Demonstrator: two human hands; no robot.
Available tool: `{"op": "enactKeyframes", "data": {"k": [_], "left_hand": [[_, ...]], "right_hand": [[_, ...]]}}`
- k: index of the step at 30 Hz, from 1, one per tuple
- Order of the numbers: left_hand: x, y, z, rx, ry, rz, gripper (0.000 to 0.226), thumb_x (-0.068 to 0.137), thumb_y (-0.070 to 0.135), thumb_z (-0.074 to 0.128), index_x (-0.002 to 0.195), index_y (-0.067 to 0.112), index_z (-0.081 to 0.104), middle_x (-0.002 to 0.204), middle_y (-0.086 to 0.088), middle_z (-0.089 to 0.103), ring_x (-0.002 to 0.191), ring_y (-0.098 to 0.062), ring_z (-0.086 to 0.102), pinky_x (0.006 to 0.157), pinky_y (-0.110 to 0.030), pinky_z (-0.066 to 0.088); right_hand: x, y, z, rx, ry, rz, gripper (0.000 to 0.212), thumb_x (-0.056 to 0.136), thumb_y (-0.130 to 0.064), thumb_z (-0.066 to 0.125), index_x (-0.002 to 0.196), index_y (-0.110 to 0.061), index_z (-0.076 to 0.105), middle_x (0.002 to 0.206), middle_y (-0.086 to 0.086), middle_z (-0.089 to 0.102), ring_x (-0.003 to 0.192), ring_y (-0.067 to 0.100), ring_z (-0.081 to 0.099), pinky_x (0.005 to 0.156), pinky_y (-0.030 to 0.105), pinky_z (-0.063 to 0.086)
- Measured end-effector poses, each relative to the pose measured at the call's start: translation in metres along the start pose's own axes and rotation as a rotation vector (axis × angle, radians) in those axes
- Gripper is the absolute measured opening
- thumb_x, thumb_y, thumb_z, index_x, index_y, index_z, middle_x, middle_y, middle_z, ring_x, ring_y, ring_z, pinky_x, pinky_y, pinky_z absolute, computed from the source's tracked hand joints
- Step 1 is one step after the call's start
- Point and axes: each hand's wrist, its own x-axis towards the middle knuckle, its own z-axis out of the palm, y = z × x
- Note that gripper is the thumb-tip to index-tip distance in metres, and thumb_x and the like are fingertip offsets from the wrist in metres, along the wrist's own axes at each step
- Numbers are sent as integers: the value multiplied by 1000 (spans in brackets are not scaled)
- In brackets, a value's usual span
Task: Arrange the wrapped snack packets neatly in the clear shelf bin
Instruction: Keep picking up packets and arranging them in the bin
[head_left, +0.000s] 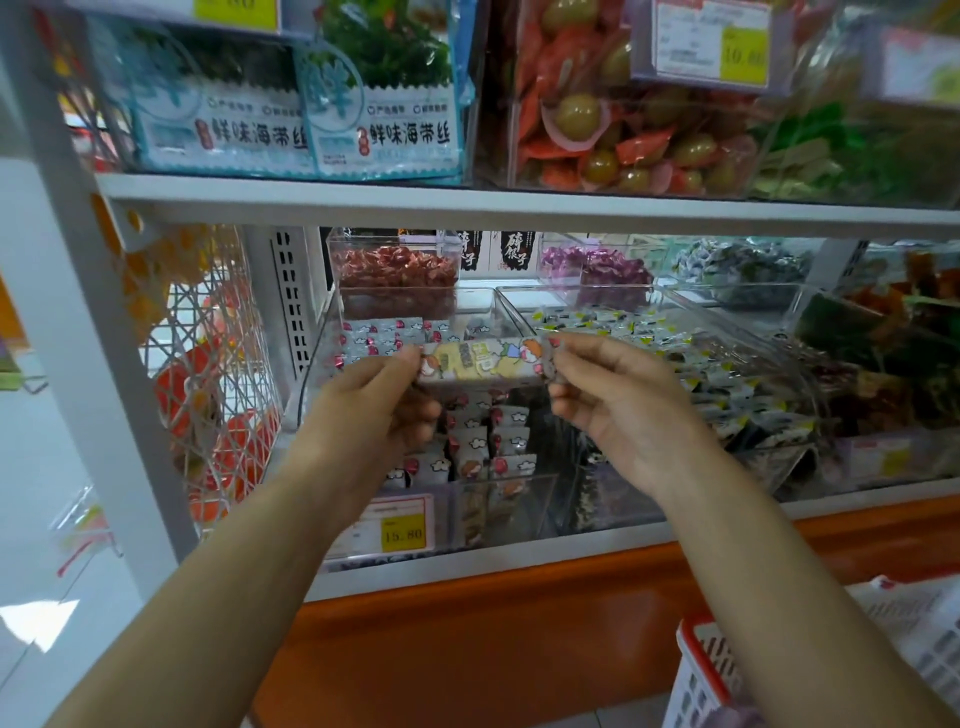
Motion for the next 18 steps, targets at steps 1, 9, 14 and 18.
{"op": "enactKeyframes", "data": {"k": [1,9,14,18], "left_hand": [[1,1,-1,-75,2,-21,23,92,29,53,86,7,58,68,-5,56,55,-9,57,48,-18,48],[-2,-3,1,179,141,185,29,97,24,46,76,6,56,56,1,52,48,-6,50,48,-18,48],[-5,-1,2,206,128,229,36,95,24,49,62,10,53,45,5,48,42,-6,43,43,-16,43],[-6,1,4,-108,43,130,28,92,14,53,65,12,61,50,6,52,46,-4,46,46,-13,45]], "right_hand": [[0,0,0,49,-23,33,19,85,6,55,96,-4,66,77,8,65,57,10,61,51,19,51],[1,2,1,383,-142,161,32,68,3,58,97,-5,69,66,7,65,55,12,59,51,18,51],[2,4,0,412,-121,151,31,77,8,52,92,-9,74,68,6,64,54,10,57,49,18,50],[-1,5,1,134,-16,-28,23,91,2,47,91,-10,68,65,1,67,54,11,61,51,22,53]]}}
